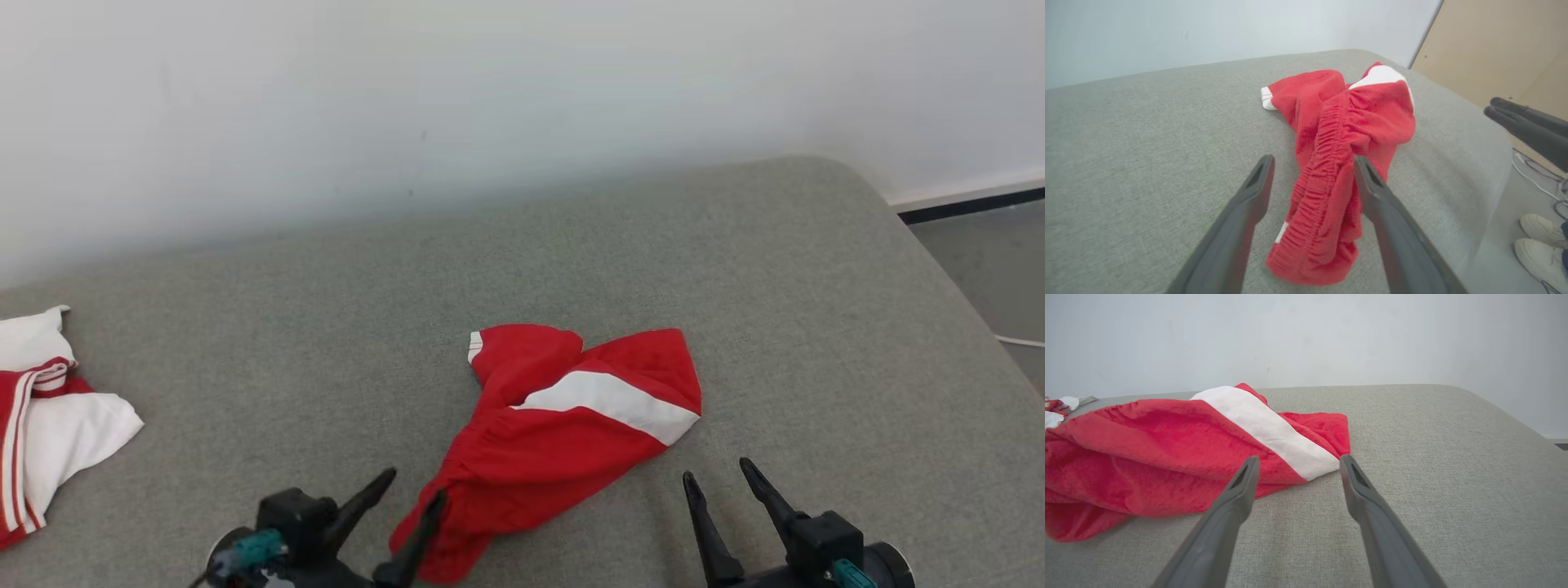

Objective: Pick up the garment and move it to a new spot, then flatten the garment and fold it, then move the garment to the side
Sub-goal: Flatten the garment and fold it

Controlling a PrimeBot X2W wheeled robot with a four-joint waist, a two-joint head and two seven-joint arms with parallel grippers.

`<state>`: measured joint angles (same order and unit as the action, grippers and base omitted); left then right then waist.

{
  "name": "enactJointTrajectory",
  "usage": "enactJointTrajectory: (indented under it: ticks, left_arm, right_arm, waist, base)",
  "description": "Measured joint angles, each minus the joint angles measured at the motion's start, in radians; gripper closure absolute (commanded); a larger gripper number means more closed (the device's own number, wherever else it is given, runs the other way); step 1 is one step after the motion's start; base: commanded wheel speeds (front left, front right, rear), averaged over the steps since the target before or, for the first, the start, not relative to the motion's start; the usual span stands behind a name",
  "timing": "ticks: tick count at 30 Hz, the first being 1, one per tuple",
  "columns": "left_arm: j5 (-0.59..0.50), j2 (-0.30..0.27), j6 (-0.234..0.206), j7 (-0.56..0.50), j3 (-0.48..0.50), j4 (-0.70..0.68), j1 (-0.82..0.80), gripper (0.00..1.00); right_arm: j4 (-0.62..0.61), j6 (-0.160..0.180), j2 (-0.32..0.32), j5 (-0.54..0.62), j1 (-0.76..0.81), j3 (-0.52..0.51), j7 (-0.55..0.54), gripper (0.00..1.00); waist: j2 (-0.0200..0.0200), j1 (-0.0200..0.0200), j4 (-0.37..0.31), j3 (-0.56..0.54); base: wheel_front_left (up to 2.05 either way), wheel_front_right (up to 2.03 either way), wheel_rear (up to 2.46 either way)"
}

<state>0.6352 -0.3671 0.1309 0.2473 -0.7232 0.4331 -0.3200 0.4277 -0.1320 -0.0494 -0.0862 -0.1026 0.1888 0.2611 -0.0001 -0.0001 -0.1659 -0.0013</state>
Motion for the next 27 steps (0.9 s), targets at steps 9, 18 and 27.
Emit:
enactJointTrajectory:
  ticks: [9,18,27]
  left_arm:
    - [0.154,-0.012,-0.044,-0.195,0.069,-0.169,-0.038,0.0]
    - [0.228,0.114,-0.116,-0.394,0.039,-0.048,-0.163,0.0]
    - [0.211,0.164,-0.181,-0.484,-0.005,0.071,-0.212,0.0]
  right_arm:
    - [-0.004,0.0,0.0,0.005,0.024,-0.017,-0.005,0.0]
    - [-0.013,0.0,0.0,-0.012,0.018,0.011,-0.007,0.0]
    - [-0.008,0.0,0.0,-0.012,0.016,-0.01,-0.005,0.0]
  waist:
    - [0.0,0.0,0.017,-0.028]
    - [0.0001,0.0,-0.032,-0.016]
    - [0.0001,0.0002,-0.075,0.012]
  base:
    - [0.0,0.0,0.0]
    - [0.0,0.0,0.0]
    - [0.0,0.0,0.0]
